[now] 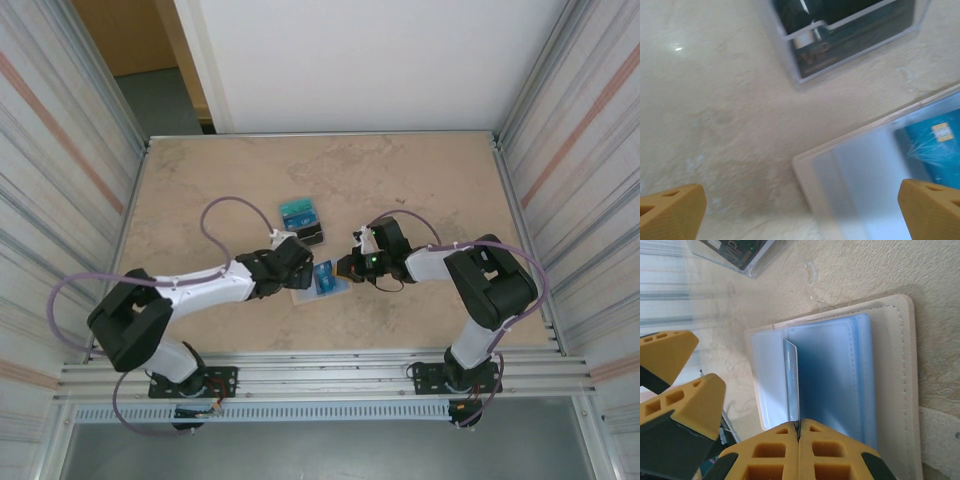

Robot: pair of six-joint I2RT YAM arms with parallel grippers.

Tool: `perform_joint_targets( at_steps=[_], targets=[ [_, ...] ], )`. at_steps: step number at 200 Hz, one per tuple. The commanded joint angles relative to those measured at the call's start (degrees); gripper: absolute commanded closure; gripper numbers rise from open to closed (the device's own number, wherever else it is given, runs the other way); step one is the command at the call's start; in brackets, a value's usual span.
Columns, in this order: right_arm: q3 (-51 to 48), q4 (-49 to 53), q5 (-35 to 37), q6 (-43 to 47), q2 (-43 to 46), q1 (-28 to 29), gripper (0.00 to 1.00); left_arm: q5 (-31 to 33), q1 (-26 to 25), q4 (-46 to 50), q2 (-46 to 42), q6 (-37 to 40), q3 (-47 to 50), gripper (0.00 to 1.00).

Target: Take the credit cards out of the card holder

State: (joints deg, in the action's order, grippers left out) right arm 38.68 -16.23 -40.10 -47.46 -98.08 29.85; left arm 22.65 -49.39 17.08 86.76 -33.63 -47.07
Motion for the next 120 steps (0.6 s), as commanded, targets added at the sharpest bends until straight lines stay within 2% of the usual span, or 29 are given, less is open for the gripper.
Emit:
perform_joint_targets(
  at_steps=[1,70,120],
  targets=[
    [1.20,1.46,0.38,0.87,1.60,-0.49,1.00,-0.30,-1.26,-1.14,3.61,2.19,-2.16,0.01],
    [1.18,0.45,-0.51,0.30,0.99,-0.36,0.97,-0.68,-1.68,-0.73,9.07,3.78,-2.80,0.01],
    [1.96,-0.13,-1.17,0.36,-0.15,0.96,0.85,-1.72,-1.87,-1.35,10.80,3.39,-2.77,0.01]
  ],
)
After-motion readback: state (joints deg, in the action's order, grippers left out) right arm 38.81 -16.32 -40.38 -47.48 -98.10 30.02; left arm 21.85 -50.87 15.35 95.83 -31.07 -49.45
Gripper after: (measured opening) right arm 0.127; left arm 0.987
